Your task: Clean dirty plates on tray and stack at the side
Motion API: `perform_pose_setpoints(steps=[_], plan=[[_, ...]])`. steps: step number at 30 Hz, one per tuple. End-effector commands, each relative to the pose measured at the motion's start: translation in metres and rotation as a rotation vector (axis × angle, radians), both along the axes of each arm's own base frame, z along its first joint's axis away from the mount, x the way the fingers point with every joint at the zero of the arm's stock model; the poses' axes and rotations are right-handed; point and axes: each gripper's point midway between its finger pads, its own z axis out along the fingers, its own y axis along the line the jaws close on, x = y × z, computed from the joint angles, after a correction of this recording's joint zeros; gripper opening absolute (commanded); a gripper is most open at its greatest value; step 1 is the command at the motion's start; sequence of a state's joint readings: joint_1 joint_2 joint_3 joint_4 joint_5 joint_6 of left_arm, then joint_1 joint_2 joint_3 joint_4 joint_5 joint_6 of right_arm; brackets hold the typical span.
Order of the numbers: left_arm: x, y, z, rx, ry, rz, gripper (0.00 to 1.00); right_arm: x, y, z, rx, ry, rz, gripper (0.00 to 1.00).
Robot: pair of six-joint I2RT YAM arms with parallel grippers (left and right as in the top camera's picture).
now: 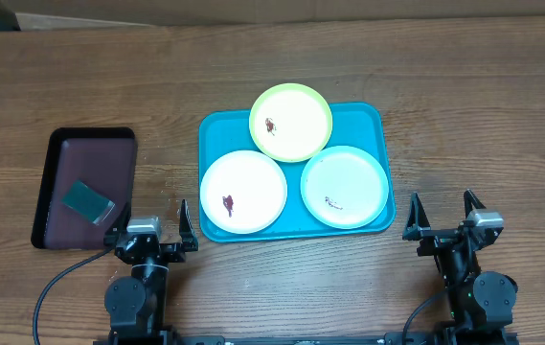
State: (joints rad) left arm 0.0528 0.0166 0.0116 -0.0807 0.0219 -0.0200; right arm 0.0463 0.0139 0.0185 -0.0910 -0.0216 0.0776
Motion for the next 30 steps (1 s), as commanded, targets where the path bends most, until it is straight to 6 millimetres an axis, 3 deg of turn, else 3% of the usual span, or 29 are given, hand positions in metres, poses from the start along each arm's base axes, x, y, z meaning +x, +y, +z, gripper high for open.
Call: perform_pose_setpoints(steps=[1,15,17,21,24,26,30], plan=[[0.000,0.001,0.000,-0.008,-0.009,0.009,1.00,0.000,-0.001,-0.001,0.005,-0.007,-0.007,1.00],[0.000,0.001,0.001,-0.009,-0.011,0.009,1.00,0.000,-0.001,-0.001,0.005,-0.007,-0.007,1.00],[0.000,-0.016,0.022,-0.114,-0.095,-0.086,1.00,0.000,-0.001,-0.001,0.005,-0.007,-0.007,1.00],[-0.024,-0.094,0.035,-0.557,-0.006,-0.550,1.00,0.000,-0.001,-0.001,0.005,-0.007,-0.007,1.00],[-0.031,-0.103,0.046,-0.793,0.047,-0.609,1.00,0.000,-0.001,-0.001,0.005,-0.007,-0.007,1.00],[-0.035,-0.103,0.066,-0.879,0.001,-0.642,1.00,0.000,-0.001,-0.001,0.005,-0.007,-0.007,1.00],[-0.062,-0.108,0.127,-0.641,-0.304,-0.783,1.00,0.000,-0.001,-0.001,0.005,-0.007,-0.007,1.00]])
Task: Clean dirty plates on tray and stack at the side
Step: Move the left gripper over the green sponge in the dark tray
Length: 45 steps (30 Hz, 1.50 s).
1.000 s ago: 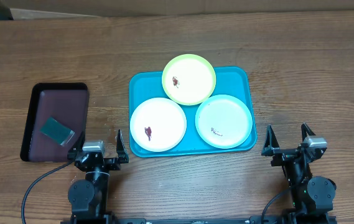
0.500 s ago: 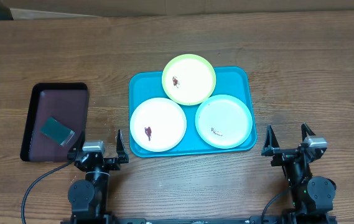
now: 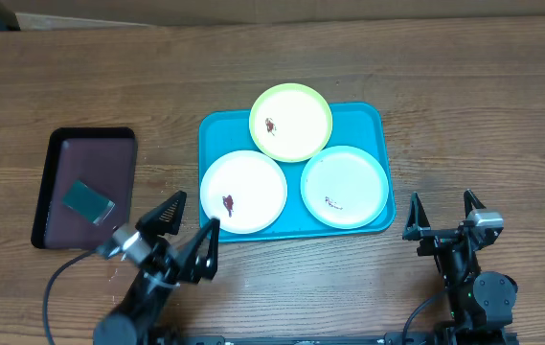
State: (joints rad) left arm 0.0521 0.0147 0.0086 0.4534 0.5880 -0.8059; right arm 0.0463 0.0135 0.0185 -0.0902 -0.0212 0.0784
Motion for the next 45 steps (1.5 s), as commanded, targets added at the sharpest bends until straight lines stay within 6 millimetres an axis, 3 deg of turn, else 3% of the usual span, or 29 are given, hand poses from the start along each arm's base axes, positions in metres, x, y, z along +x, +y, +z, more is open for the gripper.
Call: perform_pose_setpoints(steps=[1,4,9,11,14,19,26,32,35,39,45], plan=[[-0.024,-0.014,0.025,0.040,-0.122,-0.089,1.00,0.000,-0.001,-0.001,0.004,-0.006,-0.007,1.00],[-0.028,-0.013,0.047,0.137,-0.180,-0.024,1.00,0.000,-0.001,-0.001,0.004,-0.006,-0.007,1.00],[-0.023,0.014,0.087,0.245,-0.094,0.211,1.00,0.000,-0.001,-0.001,0.004,-0.006,-0.007,1.00],[-0.019,0.026,0.103,0.273,-0.003,0.289,1.00,0.000,-0.001,-0.001,0.004,-0.006,-0.007,1.00],[-0.005,0.036,0.106,0.324,0.198,0.329,1.00,0.000,-0.001,-0.001,0.004,-0.006,-0.007,1.00],[0.030,0.046,0.083,0.544,0.557,0.295,1.00,0.000,-0.001,-0.001,0.004,-0.006,-0.007,1.00],[0.064,0.057,0.069,0.579,0.864,0.267,1.00,0.000,-0.001,-0.001,0.004,-0.006,-0.007,1.00],[0.109,0.105,0.046,0.499,1.131,0.407,1.00,0.000,-0.001,-0.001,0.004,-0.006,-0.007,1.00],[0.128,0.148,0.025,0.422,1.252,0.510,1.00,0.000,-0.001,-0.001,0.004,-0.006,-0.007,1.00],[0.136,0.195,-0.012,0.283,1.412,0.596,1.00,0.000,-0.001,-0.001,0.004,-0.006,-0.007,1.00],[0.141,0.228,-0.061,0.151,1.591,0.645,1.00,0.000,-0.001,-0.001,0.004,-0.006,-0.007,1.00]])
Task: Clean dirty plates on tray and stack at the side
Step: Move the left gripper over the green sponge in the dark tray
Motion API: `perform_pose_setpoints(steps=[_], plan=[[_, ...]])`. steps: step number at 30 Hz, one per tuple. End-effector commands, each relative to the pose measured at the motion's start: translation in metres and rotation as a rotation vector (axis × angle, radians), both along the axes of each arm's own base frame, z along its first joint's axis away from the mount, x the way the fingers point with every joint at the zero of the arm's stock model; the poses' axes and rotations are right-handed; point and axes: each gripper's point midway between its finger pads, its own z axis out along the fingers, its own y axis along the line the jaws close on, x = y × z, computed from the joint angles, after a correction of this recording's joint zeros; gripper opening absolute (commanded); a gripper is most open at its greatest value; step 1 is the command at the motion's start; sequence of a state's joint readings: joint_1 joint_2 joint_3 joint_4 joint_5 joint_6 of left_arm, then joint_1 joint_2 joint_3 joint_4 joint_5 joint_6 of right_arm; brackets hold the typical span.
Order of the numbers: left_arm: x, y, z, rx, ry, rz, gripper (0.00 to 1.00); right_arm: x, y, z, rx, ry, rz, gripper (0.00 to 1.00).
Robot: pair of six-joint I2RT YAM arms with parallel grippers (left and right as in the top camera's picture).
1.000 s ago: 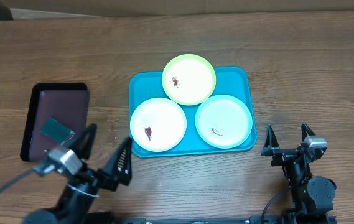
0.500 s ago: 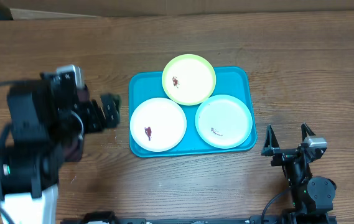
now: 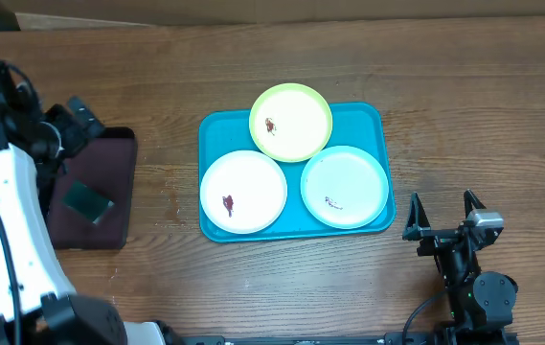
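Three dirty plates lie on the blue tray (image 3: 375, 125): a yellow-green plate (image 3: 296, 129) with a red stain at the back, a white plate (image 3: 248, 182) with a red stain at front left, and a white plate (image 3: 349, 177) with a dark smear at front right. A teal sponge (image 3: 87, 201) rests on the dark tray (image 3: 114, 182) at the left. My left arm is raised high. Its gripper (image 3: 66, 132) hangs over the dark tray's far end, behind the sponge, fingers apart. My right gripper (image 3: 442, 213) stands open and empty, right of the blue tray's front corner.
The left arm's white link (image 3: 4, 230) covers the left edge of the dark tray and the table beside it. A cardboard edge (image 3: 253, 10) runs along the back of the wooden table.
The left arm has risen from low at the front edge. Its gripper now hangs over the far end of the dark tray. The right arm, plates and sponge are unmoved.
Both grippers first stood open at rest by the front edge. Then the left gripper was tilted and lifted off its rest spot, fingers wide. Now it is high over the dark tray behind the sponge. Nothing on the table has moved.
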State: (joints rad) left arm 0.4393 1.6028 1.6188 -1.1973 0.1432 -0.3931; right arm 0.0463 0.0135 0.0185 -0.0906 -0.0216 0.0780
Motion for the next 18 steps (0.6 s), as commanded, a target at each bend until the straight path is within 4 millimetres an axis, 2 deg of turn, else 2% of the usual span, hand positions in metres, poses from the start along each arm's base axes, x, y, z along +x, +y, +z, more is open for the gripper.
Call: perform_pose_setpoints(steps=[1,7,12,18], plan=[[0.000,0.016,-0.015,-0.002,0.057,0.073,1.00,0.000,-0.001,-0.001,0.004,-0.006,-0.007,1.00],[-0.011,0.044,-0.069,0.054,0.273,0.159,1.00,0.000,-0.001,-0.001,0.004,-0.006,-0.007,1.00],[-0.018,0.047,-0.108,-0.018,0.395,0.253,1.00,0.000,-0.001,-0.001,0.004,-0.006,-0.007,1.00],[-0.030,0.059,-0.134,-0.056,0.476,0.283,1.00,0.000,-0.001,-0.001,0.004,-0.006,-0.007,1.00]])
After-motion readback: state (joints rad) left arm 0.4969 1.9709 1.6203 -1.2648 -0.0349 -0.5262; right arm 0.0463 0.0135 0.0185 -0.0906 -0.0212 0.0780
